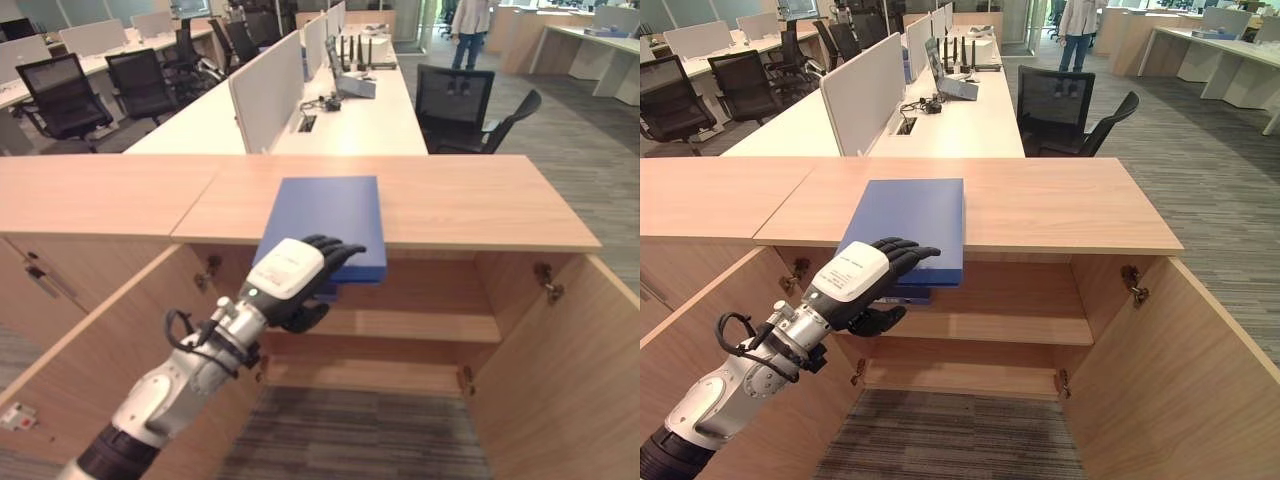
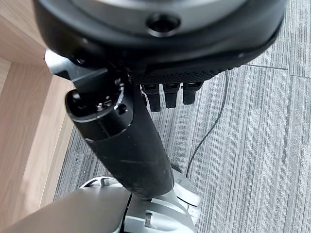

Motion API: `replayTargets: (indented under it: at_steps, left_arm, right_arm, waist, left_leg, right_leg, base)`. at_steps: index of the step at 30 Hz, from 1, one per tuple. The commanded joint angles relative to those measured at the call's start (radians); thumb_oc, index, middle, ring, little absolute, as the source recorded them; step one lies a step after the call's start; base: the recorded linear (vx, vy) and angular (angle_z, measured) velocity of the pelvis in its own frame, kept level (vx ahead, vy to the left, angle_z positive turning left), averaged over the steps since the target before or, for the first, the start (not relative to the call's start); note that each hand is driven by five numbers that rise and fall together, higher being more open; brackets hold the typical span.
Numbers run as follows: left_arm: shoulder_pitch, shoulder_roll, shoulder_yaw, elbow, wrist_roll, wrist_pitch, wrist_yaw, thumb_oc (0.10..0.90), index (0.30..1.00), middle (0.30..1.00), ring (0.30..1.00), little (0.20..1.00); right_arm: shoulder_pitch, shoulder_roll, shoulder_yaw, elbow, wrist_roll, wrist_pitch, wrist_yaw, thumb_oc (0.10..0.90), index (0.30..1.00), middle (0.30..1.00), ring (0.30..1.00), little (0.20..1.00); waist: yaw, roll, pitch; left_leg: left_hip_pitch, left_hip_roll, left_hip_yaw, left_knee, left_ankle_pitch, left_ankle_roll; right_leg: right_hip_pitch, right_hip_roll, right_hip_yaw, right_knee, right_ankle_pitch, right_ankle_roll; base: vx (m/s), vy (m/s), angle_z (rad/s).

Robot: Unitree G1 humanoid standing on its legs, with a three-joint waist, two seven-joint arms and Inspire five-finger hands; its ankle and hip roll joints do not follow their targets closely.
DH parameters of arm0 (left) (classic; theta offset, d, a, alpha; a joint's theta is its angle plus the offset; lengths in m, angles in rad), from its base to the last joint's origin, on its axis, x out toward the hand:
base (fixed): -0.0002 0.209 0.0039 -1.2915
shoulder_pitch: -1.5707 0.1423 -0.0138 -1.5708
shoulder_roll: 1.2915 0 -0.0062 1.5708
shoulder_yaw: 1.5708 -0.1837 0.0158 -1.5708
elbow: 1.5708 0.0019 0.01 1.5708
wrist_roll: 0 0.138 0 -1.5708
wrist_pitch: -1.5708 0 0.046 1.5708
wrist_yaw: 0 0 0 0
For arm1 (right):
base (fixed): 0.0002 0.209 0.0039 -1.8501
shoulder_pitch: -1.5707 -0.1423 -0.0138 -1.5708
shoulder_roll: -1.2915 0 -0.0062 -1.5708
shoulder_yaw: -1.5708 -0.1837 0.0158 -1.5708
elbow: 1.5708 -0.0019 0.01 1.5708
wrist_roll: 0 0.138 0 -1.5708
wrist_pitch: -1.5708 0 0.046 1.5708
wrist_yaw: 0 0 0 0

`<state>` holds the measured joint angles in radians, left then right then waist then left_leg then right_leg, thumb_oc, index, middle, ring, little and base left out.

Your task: Put the empty folder in the office cabinet

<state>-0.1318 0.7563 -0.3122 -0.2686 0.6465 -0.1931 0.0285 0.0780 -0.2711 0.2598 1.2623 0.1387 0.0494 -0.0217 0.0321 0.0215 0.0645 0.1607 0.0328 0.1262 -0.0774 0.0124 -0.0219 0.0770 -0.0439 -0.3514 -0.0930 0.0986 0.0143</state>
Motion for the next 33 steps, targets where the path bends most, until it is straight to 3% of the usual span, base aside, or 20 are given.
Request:
replayTargets:
  at_steps: [1, 15, 33]
  left_arm:
    - [-0.136, -0.009, 0.102, 0.001, 0.066, 0.024, 0.128, 0.8, 0.9, 0.9, 0.9, 0.9]
    - [-0.249, -0.032, 0.02, 0.217, 0.295, 0.104, 0.284, 0.8, 0.9, 0.9, 0.9, 0.9]
    - [-0.358, -0.06, -0.064, 0.377, 0.396, 0.184, 0.338, 0.8, 0.9, 0.9, 0.9, 0.9]
  right_arm:
    - [-0.053, 0.025, 0.029, 0.008, -0.014, -0.016, 0.003, 0.8, 0.9, 0.9, 0.9, 0.9]
    - [-0.059, 0.011, 0.04, 0.025, -0.03, -0.021, -0.019, 0.8, 0.9, 0.9, 0.9, 0.9]
    - [-0.059, -0.003, 0.06, 0.004, -0.031, -0.033, -0.026, 0.8, 0.9, 0.9, 0.9, 0.9]
  waist:
    - [0.0, -0.052, -0.018]
    - [-0.014, -0.056, -0.022]
    - [-0.032, -0.059, -0.029]
  left_leg:
    - [-0.004, 0.007, -0.013, -0.01, -0.05, -0.041]
    - [0.0, 0.002, -0.005, -0.01, -0.056, -0.037]
    - [0.009, -0.002, 0.005, -0.01, -0.063, -0.032]
  right_leg:
    - [0.059, -0.068, 0.03, 0.006, -0.035, 0.113]
    - [0.058, -0.065, 0.039, 0.006, -0.035, 0.112]
    - [0.058, -0.066, 0.055, 0.006, -0.034, 0.114]
  base:
    - [0.0, 0.0, 0.0]
    - [0.0, 0.0, 0.0]
    - [0.0, -0.001, -0.01]
